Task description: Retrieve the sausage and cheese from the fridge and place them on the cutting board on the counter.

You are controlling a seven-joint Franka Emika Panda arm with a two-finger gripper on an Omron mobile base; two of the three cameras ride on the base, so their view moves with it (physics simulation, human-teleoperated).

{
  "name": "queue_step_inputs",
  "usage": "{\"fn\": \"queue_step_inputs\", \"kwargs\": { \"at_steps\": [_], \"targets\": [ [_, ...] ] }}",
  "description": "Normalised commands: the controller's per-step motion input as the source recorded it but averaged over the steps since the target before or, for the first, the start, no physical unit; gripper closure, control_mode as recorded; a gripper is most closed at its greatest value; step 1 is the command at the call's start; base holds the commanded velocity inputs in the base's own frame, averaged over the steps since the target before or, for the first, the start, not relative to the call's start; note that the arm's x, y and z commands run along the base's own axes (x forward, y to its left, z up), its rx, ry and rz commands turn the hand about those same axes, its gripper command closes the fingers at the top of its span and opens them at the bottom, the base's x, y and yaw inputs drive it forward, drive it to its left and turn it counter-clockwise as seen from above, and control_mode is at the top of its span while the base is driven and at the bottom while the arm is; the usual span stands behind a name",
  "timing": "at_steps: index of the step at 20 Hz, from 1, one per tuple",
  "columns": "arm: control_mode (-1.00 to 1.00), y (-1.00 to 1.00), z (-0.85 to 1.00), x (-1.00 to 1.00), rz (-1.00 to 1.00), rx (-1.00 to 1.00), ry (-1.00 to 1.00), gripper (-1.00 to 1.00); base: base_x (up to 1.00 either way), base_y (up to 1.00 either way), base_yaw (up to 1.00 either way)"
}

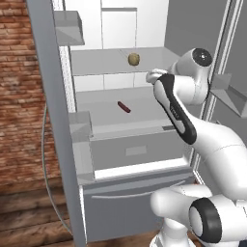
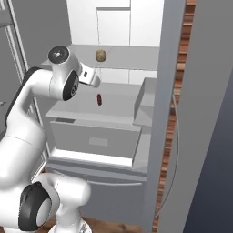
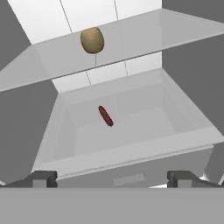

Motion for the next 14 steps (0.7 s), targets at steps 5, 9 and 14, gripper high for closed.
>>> {"fn": "queue_step_inputs", "kwargs": {
  "at_steps": [5,9,14],
  "targets": [
    [1.0,0.0,0.0,0.0,0.0,0.0,0.0,-1.0,0.57,0.03,0.0],
    [1.0,0.0,0.0,0.0,0.0,0.0,0.0,-1.0,0.48,0.04,0.0],
    [1.0,0.0,0.0,0.0,0.0,0.0,0.0,-1.0,0.53,0.1,0.0]
  ]
}}
